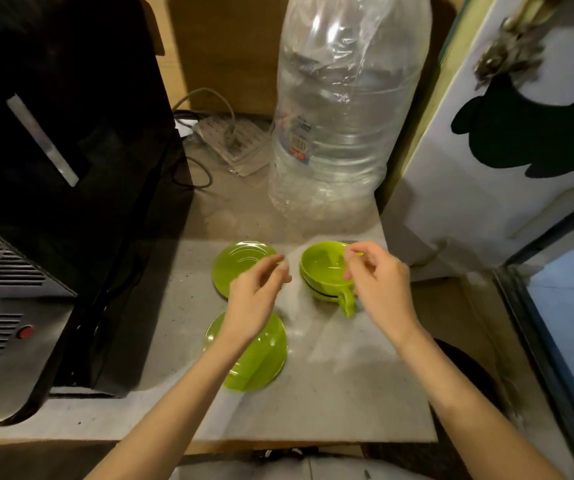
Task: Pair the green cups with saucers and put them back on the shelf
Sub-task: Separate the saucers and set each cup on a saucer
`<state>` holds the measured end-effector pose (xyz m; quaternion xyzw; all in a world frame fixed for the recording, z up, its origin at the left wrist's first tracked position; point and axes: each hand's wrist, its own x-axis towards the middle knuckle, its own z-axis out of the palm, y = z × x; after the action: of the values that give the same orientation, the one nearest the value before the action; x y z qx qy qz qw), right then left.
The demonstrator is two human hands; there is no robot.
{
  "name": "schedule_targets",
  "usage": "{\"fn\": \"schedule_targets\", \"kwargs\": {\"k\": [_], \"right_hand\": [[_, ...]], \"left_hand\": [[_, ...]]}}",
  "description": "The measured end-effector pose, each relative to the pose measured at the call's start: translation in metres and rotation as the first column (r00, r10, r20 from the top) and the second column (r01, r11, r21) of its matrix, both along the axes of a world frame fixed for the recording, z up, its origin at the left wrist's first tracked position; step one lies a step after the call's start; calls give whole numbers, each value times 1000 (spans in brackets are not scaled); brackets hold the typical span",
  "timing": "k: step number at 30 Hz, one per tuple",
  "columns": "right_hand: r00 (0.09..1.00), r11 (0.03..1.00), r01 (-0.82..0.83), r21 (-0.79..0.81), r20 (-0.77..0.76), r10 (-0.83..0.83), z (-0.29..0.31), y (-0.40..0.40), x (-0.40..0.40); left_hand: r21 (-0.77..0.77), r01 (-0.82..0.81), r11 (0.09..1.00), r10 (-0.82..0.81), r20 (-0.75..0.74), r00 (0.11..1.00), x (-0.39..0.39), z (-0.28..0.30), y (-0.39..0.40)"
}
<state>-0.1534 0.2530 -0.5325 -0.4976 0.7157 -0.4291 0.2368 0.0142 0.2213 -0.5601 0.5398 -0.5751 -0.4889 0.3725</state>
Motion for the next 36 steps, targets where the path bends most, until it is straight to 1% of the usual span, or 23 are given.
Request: {"fn": "schedule_targets", "kwargs": {"k": [2, 3, 4, 5, 6, 7, 9, 12, 15, 18, 22, 26, 30, 36], "right_hand": [[992, 986, 113, 125, -76, -104, -7, -13, -27], [987, 969, 144, 198, -101, -126, -12, -18, -38], [988, 952, 147, 269, -90, -127, -17, -21, -46], [992, 936, 123, 329, -30, -120, -20, -24, -50], [991, 920, 85, 382, 64, -118, -24, -26, -52], [980, 906, 50, 421, 157, -127, -27, -28, -53], [958, 889, -6, 458, 257, -126, -32, -30, -52], [948, 887, -28, 461, 293, -123, -34, -33, -50], [950, 900, -18, 436, 288, -120, -33, -34, -50], [963, 924, -31, 382, 260, -75, -26, -35, -48], [969, 964, -56, 262, 245, -11, -15, -52, -38], [952, 967, -177, 186, 283, 120, -14, -74, -12], [929, 938, -281, 202, 303, 213, -30, -90, 23], [927, 882, -342, 324, 270, 260, -60, -100, 55]], "left_hand": [[125, 30, 992, -30, -9, 1000, -16, -1, -18], [212, 67, 975, -63, -25, 998, -23, -2, -26], [288, 111, 951, -106, -32, 994, -29, -2, -32], [342, 153, 927, -152, -30, 988, -33, -3, -36], [377, 185, 908, -191, -20, 981, -37, -3, -39], [395, 203, 896, -216, -12, 976, -40, -3, -41], [409, 211, 888, -230, -3, 973, -43, -5, -43], [431, 192, 882, -215, 3, 977, -44, -8, -46], [427, 187, 885, -219, 26, 975, -46, -9, -45], [414, 155, 897, -173, 7, 985, -43, -5, -46], [335, 77, 939, -50, -88, 995, -28, 8, -52], [276, -51, 960, 88, -126, 988, -1, 13, -60], [286, -169, 943, 205, -102, 973, 30, 6, -63], [355, -273, 894, 300, -22, 954, 56, -19, -59]]}}
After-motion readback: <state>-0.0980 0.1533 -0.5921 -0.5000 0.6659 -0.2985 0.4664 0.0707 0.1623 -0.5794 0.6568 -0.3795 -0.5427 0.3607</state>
